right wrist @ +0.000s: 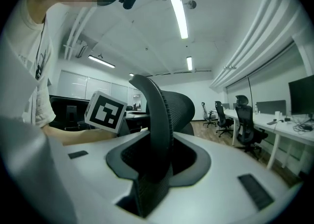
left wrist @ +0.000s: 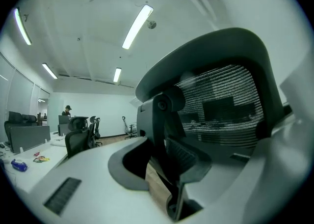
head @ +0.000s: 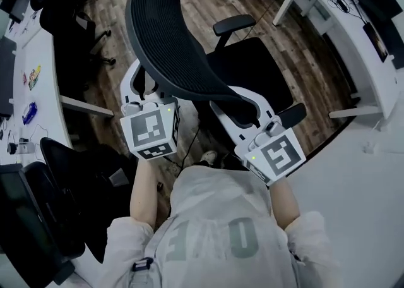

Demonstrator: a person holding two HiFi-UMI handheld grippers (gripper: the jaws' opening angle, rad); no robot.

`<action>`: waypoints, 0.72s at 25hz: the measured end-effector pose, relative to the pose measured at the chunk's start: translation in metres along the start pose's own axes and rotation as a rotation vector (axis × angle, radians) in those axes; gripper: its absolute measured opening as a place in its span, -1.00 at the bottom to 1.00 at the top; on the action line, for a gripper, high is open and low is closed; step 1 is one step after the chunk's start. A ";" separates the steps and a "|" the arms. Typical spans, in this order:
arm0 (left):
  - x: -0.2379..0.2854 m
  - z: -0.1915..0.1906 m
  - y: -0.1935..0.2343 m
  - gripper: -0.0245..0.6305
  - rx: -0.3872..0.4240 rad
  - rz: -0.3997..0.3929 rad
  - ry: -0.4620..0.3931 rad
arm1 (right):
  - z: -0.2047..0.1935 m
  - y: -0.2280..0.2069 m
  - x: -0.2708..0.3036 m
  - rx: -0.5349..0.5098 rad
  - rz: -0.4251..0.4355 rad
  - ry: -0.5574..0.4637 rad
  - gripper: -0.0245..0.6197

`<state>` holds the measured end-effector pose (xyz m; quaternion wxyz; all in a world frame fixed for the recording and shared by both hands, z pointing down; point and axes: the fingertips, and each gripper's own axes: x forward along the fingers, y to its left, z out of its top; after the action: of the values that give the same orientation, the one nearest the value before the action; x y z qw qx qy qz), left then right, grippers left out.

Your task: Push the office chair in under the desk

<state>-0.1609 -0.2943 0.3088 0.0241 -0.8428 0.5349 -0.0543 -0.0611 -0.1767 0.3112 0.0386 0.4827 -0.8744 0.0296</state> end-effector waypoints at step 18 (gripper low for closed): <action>0.174 0.024 -0.179 -0.59 0.021 -0.114 -0.012 | -0.009 -0.231 -0.054 -0.042 -0.045 0.062 -0.59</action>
<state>0.0760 -0.3760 0.3141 0.0331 -0.8720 0.4852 -0.0560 0.1638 -0.2532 0.3181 0.0766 0.5003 -0.8621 0.0253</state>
